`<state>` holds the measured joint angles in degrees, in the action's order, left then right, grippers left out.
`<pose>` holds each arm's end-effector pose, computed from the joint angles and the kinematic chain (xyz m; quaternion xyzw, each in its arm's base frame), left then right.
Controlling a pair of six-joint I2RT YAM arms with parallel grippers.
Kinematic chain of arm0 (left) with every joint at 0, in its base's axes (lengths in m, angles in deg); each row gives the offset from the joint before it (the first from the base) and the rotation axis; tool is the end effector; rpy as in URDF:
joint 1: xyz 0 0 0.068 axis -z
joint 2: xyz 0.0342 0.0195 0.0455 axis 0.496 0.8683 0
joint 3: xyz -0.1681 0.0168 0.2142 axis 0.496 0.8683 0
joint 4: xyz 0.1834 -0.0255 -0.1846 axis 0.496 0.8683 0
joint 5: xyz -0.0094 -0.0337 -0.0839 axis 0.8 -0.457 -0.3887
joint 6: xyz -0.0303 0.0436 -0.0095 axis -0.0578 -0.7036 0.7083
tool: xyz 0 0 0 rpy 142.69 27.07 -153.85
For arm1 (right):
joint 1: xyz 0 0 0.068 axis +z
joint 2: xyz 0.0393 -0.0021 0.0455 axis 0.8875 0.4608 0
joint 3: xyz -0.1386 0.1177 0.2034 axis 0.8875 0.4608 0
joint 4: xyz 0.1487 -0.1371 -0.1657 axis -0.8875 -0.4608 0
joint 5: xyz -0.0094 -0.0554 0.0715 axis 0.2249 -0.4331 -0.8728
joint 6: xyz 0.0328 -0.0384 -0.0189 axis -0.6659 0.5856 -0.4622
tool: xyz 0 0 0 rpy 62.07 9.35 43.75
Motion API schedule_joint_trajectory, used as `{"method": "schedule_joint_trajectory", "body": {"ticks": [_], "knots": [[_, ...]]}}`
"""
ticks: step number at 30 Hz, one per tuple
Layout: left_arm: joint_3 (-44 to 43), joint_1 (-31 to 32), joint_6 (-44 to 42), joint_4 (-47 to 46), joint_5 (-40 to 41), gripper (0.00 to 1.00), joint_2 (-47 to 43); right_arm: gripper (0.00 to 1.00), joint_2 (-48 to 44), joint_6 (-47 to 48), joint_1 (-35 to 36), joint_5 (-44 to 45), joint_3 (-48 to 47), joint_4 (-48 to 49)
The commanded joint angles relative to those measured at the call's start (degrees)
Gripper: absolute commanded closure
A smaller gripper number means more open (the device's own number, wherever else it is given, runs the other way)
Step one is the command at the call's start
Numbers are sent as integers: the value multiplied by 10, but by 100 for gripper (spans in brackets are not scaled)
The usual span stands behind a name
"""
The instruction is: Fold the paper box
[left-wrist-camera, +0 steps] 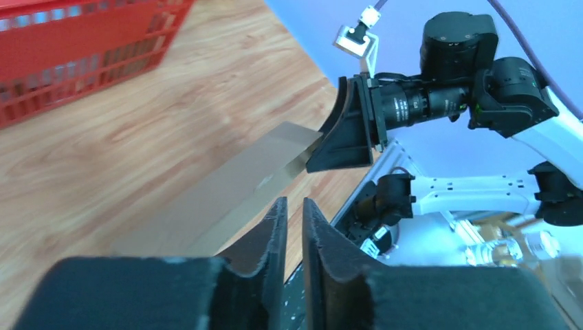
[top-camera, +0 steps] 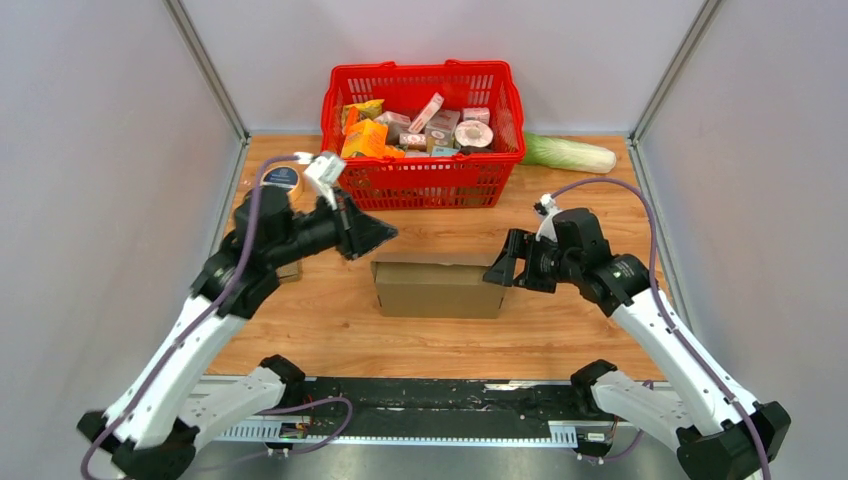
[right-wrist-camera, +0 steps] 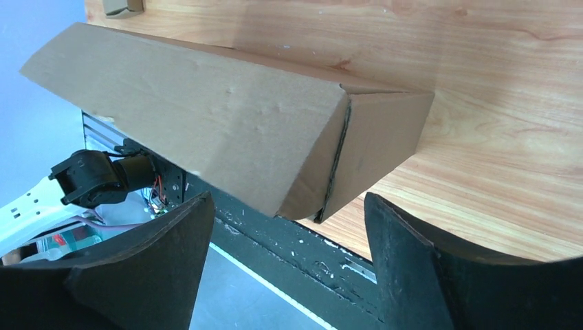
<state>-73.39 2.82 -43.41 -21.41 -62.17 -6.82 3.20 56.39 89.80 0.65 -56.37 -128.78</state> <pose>0.1254 -0.0961 0.4250 0.1392 0.7555 -0.4520 0.4533 0.1588 0.0942 0.3008 -0.0103 0.9187 0.3107 0.2434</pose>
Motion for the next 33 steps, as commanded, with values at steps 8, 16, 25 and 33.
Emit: {"method": "schedule_joint_trajectory", "body": {"ticks": [8,16,25,33], "knots": [[143,1,36,-188,-70,86,110,24,-13,2,-8,-21,-172,-62],[203,1,18,-179,-25,88,88,74,41,-143,-11,-232,-133,198],[291,1,25,-228,-4,89,80,85,75,-136,-67,-304,30,346],[252,1,1,-187,30,78,99,61,32,-30,-69,-229,9,243]]}}
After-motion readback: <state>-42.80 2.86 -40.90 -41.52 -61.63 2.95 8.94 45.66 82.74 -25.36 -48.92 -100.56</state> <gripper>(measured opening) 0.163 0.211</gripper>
